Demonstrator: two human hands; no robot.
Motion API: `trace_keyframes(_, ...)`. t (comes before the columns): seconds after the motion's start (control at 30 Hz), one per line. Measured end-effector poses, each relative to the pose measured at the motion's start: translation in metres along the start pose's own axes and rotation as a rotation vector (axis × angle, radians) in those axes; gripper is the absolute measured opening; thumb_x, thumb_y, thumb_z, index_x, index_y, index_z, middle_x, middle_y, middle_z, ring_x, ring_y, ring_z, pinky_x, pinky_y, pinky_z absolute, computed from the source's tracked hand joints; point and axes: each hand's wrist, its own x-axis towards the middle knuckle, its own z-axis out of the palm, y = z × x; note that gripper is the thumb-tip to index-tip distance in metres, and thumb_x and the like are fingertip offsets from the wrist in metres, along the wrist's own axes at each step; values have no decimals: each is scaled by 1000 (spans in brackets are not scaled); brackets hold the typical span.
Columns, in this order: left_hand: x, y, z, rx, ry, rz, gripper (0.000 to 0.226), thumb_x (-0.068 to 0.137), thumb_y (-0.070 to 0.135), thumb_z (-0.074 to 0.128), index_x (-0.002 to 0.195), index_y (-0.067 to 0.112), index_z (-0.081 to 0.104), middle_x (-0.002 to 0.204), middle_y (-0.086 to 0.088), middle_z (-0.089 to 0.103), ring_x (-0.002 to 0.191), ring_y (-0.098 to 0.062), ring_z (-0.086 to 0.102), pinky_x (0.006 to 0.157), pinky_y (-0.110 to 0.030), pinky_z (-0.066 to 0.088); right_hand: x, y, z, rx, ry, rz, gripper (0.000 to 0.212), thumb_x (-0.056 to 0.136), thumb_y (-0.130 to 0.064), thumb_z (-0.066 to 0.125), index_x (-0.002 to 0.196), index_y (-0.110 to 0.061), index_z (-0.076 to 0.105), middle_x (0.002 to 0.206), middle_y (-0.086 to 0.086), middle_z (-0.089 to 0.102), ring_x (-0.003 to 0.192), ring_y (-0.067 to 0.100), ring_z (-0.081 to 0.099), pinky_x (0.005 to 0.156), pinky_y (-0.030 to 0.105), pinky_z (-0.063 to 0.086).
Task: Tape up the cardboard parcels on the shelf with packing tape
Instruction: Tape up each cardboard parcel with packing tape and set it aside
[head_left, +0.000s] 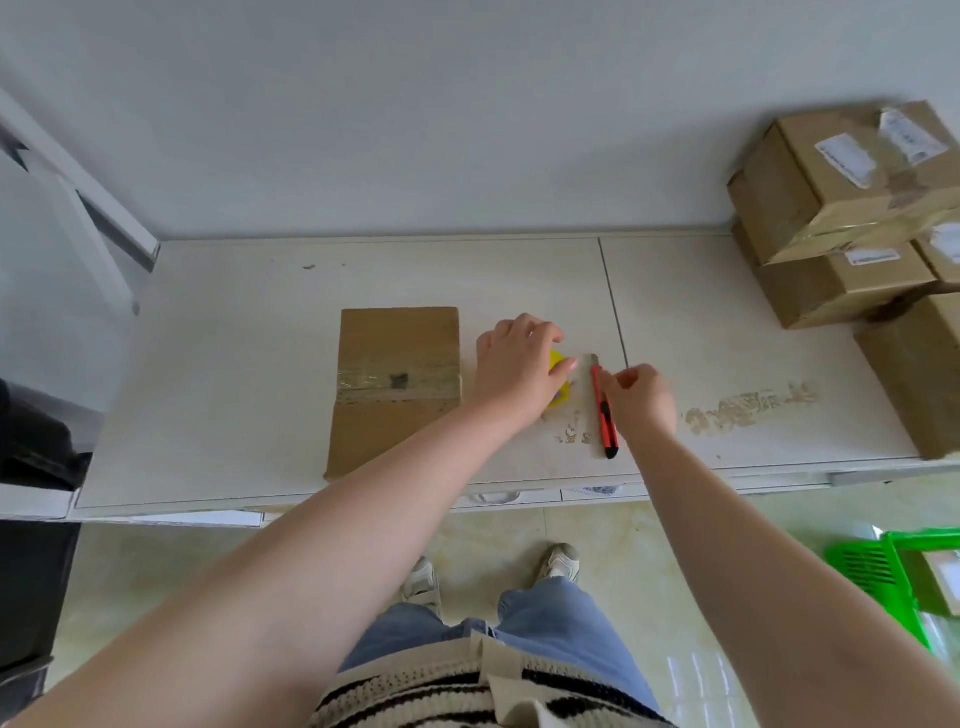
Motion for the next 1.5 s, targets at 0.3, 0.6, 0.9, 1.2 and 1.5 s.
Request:
trace_keyframes(0.3, 10, -2, 12, 102, -16, -96, 34, 100, 38, 50, 129, 22, 56, 133, 1, 51, 128, -23, 42, 102, -35, 26, 7, 21, 16, -141, -51, 27, 18, 93, -22, 64, 105, -11, 55, 95, 3, 56, 86, 25, 55, 69, 33, 45)
trace_keyframes(0.6, -6, -46, -27, -25, 367, -184, 33, 93, 15, 59, 126, 14, 59, 135, -6, 53, 129, -29, 44, 104, -42, 29, -7, -72, -24, 451, -56, -88, 17, 88, -10, 67, 101, -14, 57, 82, -5, 59, 70, 13, 57, 64, 28, 47)
trace_keyframes(0.9, -41, -99, -37, 171, 119, -221, 82, 95, 55, 49, 158, 17, 12, 166, -6, 1, 153, -22, -6, 123, -42, -4, -51, -120, 19, 261, -440, -214, 11, 87, -18, 71, 80, -10, 68, 79, 8, 63, 69, 19, 56, 64, 28, 45)
trace_keyframes(1.2, -41, -106, -32, 184, 108, -211, 92, 91, 65, 47, 158, 17, 6, 166, -5, -5, 152, -22, -11, 122, -41, -8, -56, -120, 7, -193, -527, -272, 27, 92, -23, 63, 73, -3, 61, 69, 7, 43, 61, 16, 38, 56, 25, 31)
trace_keyframes(1.5, -42, -108, -30, 204, 120, -196, 93, 91, 67, 44, 158, 15, 6, 166, -9, -2, 153, -25, -9, 123, -44, -5, -56, -124, -1, -370, -665, -337, 23, 86, -15, 68, 69, -5, 56, 83, 12, 37, 72, 21, 38, 61, 26, 29)
